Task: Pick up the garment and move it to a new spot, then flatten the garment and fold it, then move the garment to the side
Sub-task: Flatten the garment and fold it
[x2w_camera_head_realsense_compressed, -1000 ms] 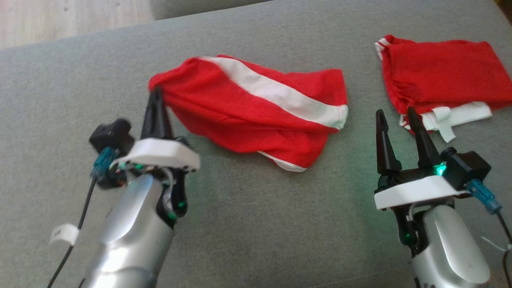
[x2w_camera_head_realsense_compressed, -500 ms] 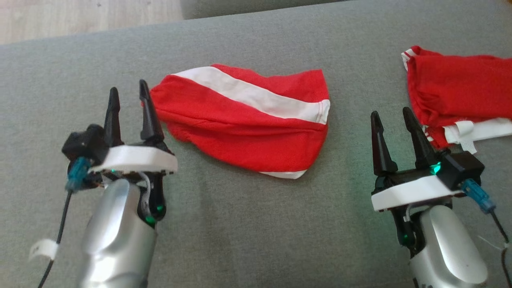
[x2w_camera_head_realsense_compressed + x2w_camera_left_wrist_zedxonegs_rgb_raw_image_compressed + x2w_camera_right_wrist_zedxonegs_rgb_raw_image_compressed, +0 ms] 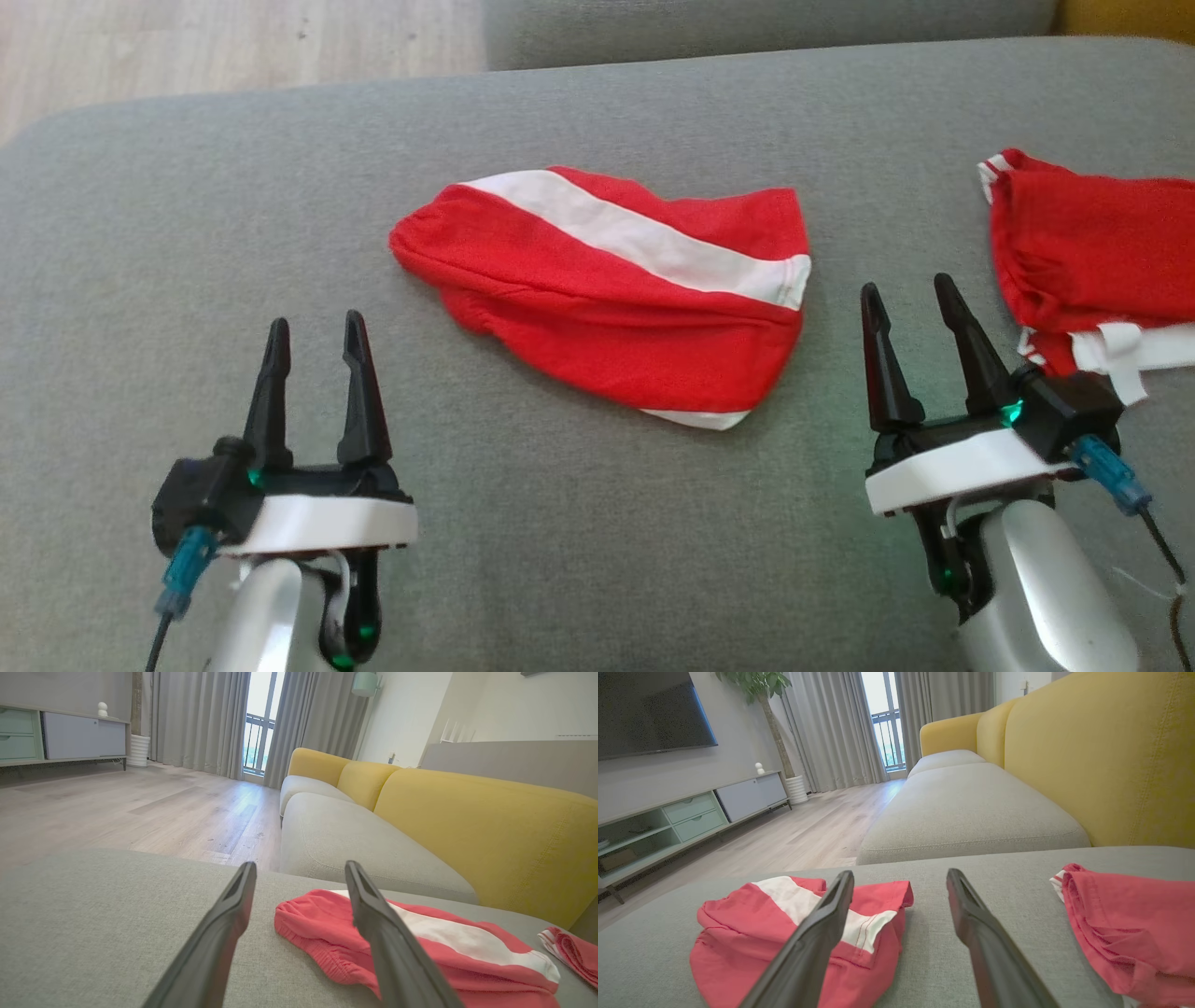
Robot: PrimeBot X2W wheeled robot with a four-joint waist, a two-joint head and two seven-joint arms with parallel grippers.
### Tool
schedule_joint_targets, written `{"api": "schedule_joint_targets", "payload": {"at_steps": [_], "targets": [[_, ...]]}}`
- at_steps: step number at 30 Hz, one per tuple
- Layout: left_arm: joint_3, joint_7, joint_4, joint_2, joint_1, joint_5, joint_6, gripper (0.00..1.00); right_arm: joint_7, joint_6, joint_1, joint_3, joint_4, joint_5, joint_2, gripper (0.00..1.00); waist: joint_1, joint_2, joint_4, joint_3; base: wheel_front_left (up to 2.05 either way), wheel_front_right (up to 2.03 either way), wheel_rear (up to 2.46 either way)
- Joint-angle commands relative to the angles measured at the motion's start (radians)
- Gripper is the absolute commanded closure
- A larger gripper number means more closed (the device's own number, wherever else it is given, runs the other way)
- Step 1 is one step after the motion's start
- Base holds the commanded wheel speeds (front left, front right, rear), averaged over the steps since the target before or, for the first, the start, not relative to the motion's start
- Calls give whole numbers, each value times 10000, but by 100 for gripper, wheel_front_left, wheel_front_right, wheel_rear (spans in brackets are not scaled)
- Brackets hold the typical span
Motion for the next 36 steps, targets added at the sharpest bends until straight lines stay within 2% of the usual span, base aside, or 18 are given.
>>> {"api": "schedule_joint_targets", "payload": {"at_steps": [1, 9, 15, 22, 27, 36], "targets": [[217, -79, -525, 38, -168, -71, 50, 0, 70, -7, -135, 213, -409, -109, 43, 0, 1, 0, 142, -28, 0, 0, 0], [-789, -80, -779, 32, -265, -48, 271, 0, 502, -7, -786, 456, -718, -637, 37, 0, 1, 0, 926, 295, 0, 0, 0], [-1538, -80, -661, 31, -476, -303, 478, 0, 1477, -7, -2550, 1161, -190, -726, -603, 0, 1, 0, 1853, 745, 0, 0, 0], [-2154, -80, -638, 31, -729, -699, 643, 0, 2981, -7, -4717, 2326, 1775, 267, -1544, 0, 1, 0, 2875, 1163, 0, 0, 0], [-2638, -80, -648, 30, -893, -956, 745, 0, 3759, -7, -5774, 3487, 3152, 1655, -2080, 0, 1, 0, 3566, 1430, 0, 0, 0], [-3272, -80, -662, 30, -1083, -1280, 948, 0, 4695, -7, -6946, 5187, 4439, 3587, -2941, 0, 1, 0, 4227, 1778, 0, 0, 0]]}}
